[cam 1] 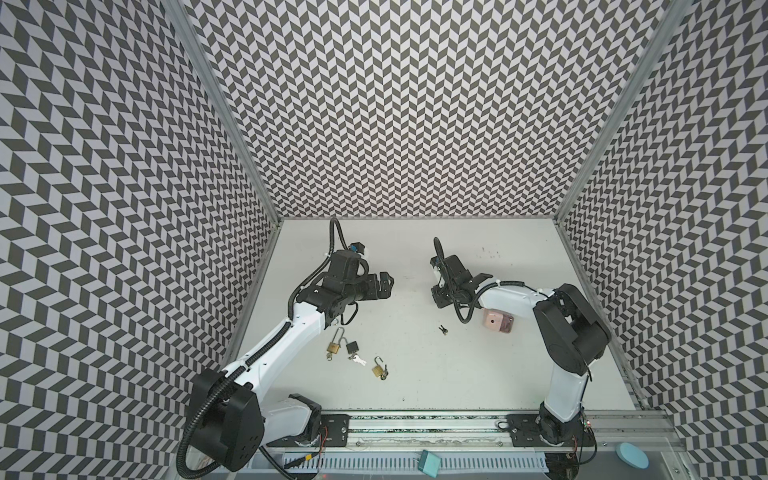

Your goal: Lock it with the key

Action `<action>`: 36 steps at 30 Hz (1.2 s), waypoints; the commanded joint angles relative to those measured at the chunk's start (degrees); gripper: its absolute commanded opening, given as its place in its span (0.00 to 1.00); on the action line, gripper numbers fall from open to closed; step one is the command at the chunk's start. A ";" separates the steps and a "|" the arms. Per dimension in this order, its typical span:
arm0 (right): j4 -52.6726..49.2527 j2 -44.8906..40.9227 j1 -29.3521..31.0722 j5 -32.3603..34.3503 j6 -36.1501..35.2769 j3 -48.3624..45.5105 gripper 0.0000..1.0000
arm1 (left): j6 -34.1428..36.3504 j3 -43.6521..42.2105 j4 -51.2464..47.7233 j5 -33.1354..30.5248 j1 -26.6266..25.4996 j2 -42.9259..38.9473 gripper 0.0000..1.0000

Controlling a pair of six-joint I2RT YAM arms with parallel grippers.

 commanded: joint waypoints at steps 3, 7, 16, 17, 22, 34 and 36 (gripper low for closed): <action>-0.38 2.32 -0.12 -1.33 -1.00 2.37 0.04 | -0.32 0.03 0.31 0.64 0.42 -1.34 1.00; -0.23 2.78 -0.09 -0.59 -0.83 2.28 0.07 | -0.78 -0.42 0.47 1.31 0.43 -1.51 1.00; -1.72 4.41 -0.09 -0.65 -0.73 3.09 0.26 | -1.06 -0.71 0.23 1.55 0.43 -2.24 1.00; -1.72 4.38 -0.07 -0.63 -0.68 3.11 0.30 | -1.11 -0.90 0.22 1.56 0.56 -2.50 1.00; -2.38 2.63 -0.07 -0.13 -0.46 3.38 0.39 | -1.57 -1.31 0.31 2.36 1.94 -3.77 1.00; 11.90 -16.94 9.19 -2.24 0.06 -10.37 0.43 | -6.60 -6.99 2.52 6.11 10.87 -14.97 0.98; 14.11 -18.68 13.11 -2.32 -0.20 -12.89 0.43 | -7.79 -8.50 2.40 6.77 12.94 -17.68 0.98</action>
